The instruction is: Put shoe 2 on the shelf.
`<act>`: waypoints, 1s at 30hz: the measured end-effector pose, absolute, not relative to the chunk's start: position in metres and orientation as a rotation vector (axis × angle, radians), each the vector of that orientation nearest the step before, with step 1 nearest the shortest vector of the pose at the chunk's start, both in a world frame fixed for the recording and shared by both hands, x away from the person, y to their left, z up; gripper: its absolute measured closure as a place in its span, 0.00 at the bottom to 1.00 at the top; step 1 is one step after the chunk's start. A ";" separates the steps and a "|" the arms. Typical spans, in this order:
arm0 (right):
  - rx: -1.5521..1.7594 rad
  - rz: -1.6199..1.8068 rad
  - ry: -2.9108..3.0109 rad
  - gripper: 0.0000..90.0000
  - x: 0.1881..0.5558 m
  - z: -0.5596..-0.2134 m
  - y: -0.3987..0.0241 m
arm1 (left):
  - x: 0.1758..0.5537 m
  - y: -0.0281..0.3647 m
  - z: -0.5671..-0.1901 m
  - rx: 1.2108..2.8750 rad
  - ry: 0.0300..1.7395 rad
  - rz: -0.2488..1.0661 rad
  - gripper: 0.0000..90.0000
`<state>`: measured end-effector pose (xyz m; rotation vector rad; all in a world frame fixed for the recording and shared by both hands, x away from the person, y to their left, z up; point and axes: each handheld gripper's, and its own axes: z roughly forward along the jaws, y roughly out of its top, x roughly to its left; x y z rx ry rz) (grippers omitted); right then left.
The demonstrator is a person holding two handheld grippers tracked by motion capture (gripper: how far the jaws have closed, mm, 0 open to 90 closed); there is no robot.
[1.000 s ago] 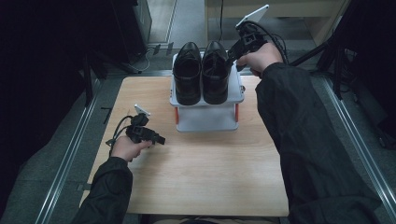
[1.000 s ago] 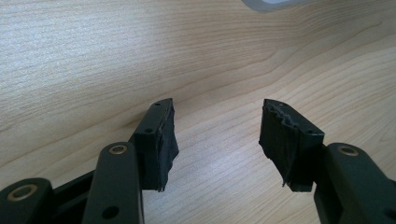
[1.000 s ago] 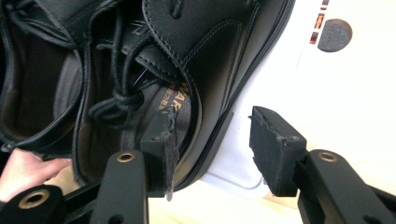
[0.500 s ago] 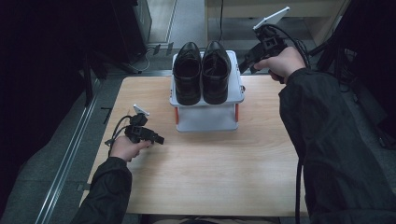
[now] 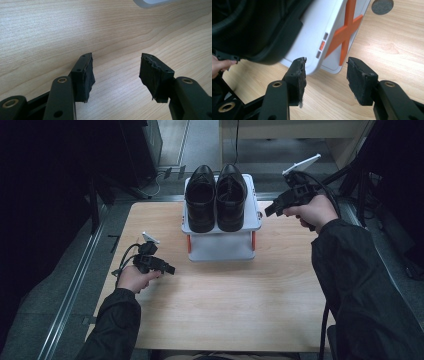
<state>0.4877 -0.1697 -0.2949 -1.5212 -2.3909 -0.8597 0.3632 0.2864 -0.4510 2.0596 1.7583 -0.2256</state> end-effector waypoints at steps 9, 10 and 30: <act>-1.475 -0.891 -2.369 0.55 0.471 -0.339 -0.188 | 0.365 0.288 -0.453 2.059 1.769 -0.218 0.49; -1.477 -0.887 -2.362 0.55 0.469 -0.343 -0.189 | 0.365 0.288 -0.453 2.062 1.768 -0.218 0.49; -1.438 -0.923 -2.301 0.50 0.431 -0.436 -0.209 | 0.363 0.286 -0.450 2.048 1.752 -0.134 0.49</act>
